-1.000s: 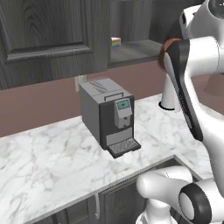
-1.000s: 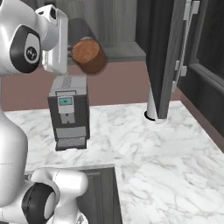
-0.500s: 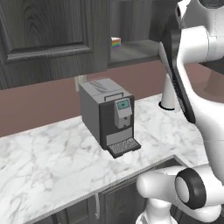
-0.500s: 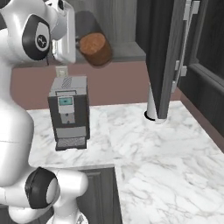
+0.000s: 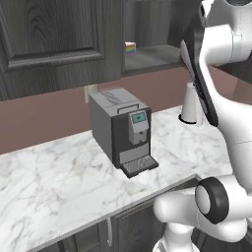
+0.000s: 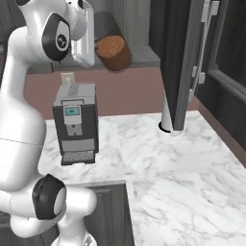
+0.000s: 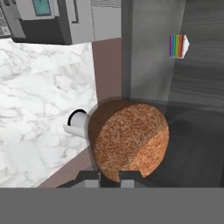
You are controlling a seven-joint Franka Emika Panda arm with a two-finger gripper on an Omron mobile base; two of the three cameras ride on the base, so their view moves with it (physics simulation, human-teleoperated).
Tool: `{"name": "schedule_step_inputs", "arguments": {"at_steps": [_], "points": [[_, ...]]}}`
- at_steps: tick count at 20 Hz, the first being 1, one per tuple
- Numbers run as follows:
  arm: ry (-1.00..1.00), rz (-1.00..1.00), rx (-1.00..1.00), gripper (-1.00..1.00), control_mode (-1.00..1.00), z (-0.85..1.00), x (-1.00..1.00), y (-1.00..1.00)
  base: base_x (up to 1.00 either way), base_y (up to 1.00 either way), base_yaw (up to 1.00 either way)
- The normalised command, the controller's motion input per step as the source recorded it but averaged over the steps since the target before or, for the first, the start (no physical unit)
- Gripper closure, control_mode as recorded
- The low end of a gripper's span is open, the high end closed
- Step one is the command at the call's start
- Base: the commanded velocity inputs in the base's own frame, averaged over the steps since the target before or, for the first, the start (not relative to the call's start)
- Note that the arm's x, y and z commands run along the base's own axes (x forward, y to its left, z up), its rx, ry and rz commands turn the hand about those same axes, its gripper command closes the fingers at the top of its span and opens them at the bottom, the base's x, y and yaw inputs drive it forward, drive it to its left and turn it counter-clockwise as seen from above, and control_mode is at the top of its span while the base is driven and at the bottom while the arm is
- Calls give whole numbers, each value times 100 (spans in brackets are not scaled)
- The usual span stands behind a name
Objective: Pick the jar and candle from the dining table and place them in the open cabinet. Close the cabinet after placing the objects.
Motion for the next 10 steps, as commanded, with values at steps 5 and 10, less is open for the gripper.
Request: {"name": "schedule_step_inputs", "arguments": {"at_steps": [5, 10], "points": [[4, 0, 0, 100, -100, 0, 48, -15, 0, 0, 0], [4, 0, 0, 100, -100, 0, 61, -5, 0, 0, 0]]}}
